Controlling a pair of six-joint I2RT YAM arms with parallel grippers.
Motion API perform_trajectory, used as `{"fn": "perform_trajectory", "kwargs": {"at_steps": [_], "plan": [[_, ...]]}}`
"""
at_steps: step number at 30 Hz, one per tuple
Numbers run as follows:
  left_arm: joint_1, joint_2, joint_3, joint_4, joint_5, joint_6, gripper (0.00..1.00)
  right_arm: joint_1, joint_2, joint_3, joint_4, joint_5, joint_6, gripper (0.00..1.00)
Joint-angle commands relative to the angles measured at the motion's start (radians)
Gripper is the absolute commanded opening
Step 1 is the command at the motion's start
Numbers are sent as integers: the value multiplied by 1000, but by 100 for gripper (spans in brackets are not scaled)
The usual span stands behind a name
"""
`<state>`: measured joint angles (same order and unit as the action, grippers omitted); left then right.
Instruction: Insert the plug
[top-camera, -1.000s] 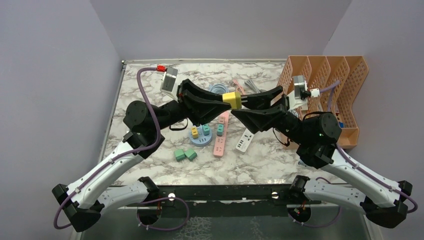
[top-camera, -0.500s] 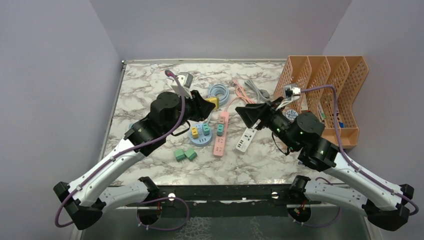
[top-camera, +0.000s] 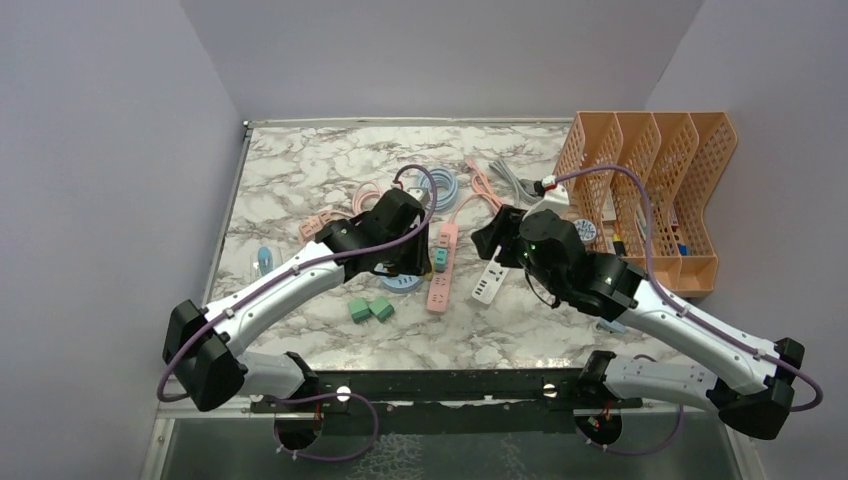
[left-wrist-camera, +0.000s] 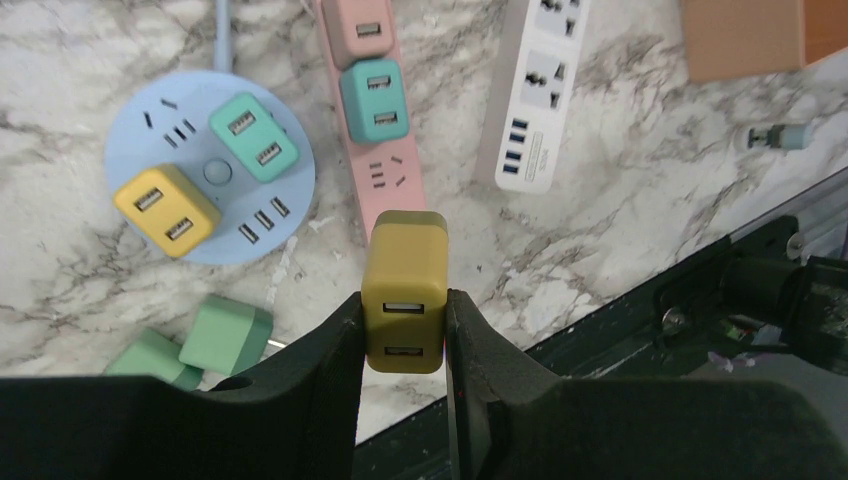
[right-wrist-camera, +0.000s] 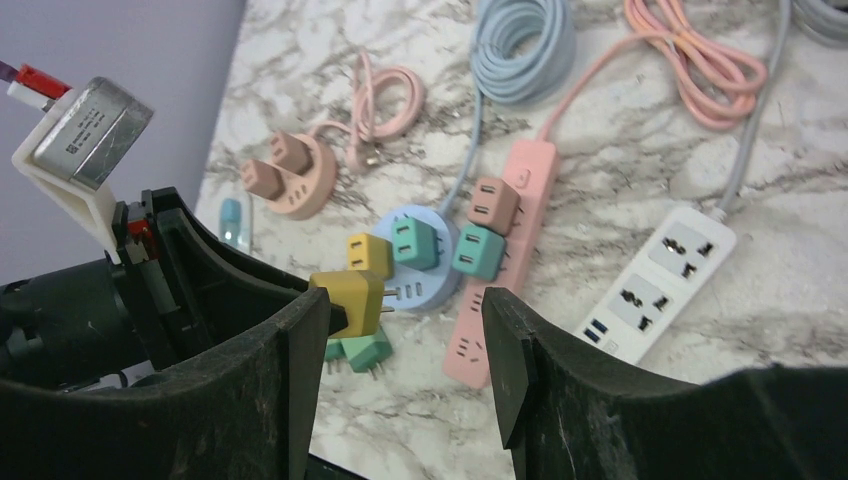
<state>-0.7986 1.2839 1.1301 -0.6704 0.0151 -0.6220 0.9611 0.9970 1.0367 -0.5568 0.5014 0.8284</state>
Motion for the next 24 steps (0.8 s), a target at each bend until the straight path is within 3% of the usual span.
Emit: {"fn": "perform_trajectory", "kwargs": {"at_steps": [1, 13, 24], "plan": [[-2, 51, 11, -29, 69, -53, 0, 5, 7, -31, -81, 50, 71, 58], [-40, 229, 56, -22, 18, -66, 0, 5, -92, -181, -68, 149, 205, 56], [-44, 313, 135, -29, -64, -15, 0, 5, -110, -189, -58, 198, 183, 56]]}}
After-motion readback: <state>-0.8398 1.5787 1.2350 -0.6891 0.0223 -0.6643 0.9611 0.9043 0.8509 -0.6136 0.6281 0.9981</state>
